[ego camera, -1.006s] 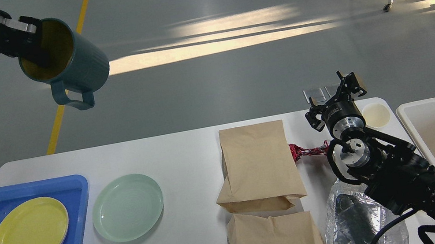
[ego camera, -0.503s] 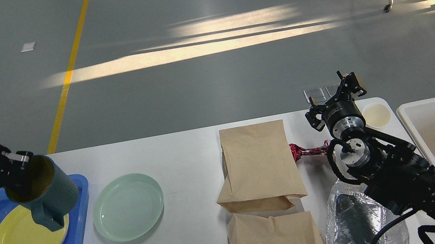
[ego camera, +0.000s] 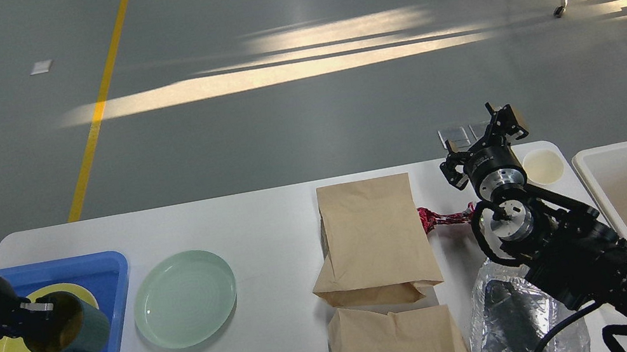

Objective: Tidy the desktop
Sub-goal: 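Lower the teal mug beside the pink cup near the tray corner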

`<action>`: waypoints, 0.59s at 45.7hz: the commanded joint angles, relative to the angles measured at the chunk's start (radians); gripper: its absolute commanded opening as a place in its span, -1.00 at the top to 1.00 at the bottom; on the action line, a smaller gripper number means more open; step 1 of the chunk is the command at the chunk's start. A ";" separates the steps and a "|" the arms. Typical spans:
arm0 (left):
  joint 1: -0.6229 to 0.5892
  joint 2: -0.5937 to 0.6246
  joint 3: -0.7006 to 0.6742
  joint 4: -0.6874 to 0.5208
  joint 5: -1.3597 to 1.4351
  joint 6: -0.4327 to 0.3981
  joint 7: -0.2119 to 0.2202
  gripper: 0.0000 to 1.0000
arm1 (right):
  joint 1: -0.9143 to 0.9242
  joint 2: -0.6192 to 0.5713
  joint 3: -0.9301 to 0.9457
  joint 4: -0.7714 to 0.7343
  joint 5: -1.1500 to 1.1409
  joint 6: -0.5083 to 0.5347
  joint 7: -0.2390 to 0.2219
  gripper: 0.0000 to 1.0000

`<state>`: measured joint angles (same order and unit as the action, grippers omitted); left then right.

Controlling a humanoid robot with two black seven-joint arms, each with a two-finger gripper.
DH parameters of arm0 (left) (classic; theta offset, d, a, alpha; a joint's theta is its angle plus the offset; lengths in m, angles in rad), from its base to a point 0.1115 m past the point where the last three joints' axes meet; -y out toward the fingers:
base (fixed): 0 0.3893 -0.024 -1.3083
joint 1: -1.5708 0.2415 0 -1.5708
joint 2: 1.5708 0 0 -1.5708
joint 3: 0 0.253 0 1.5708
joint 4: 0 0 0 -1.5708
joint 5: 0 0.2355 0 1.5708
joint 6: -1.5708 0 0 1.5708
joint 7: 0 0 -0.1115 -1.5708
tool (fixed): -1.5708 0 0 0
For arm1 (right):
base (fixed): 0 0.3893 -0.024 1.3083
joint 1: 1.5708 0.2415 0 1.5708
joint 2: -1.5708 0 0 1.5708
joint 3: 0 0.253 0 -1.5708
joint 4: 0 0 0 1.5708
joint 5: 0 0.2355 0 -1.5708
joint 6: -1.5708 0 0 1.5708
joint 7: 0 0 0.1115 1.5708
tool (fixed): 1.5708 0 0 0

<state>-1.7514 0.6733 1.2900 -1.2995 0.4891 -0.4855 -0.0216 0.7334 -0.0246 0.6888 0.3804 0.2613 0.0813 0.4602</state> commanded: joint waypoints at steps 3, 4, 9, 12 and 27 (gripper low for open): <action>0.062 0.025 0.002 -0.017 0.003 -0.004 0.000 1.00 | 0.000 0.000 0.000 0.000 0.000 0.000 0.000 -1.00; 0.067 0.026 0.003 -0.018 0.003 -0.004 0.000 1.00 | 0.000 0.000 0.000 0.000 0.000 0.000 0.000 -1.00; 0.104 0.029 0.031 -0.018 0.012 -0.002 0.000 1.00 | 0.000 0.000 0.000 0.000 0.001 0.000 0.000 -1.00; 0.119 0.032 0.052 -0.018 0.014 -0.002 0.000 1.00 | 0.000 0.000 0.000 0.000 0.001 0.000 0.000 -1.00; 0.167 0.035 0.088 -0.012 0.017 0.031 0.000 1.00 | 0.000 0.000 0.000 0.000 0.001 0.000 0.000 -1.00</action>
<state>-1.5947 0.7084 1.3740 -1.3133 0.5061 -0.4709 -0.0215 0.7334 -0.0245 0.6887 0.3804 0.2617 0.0813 0.4602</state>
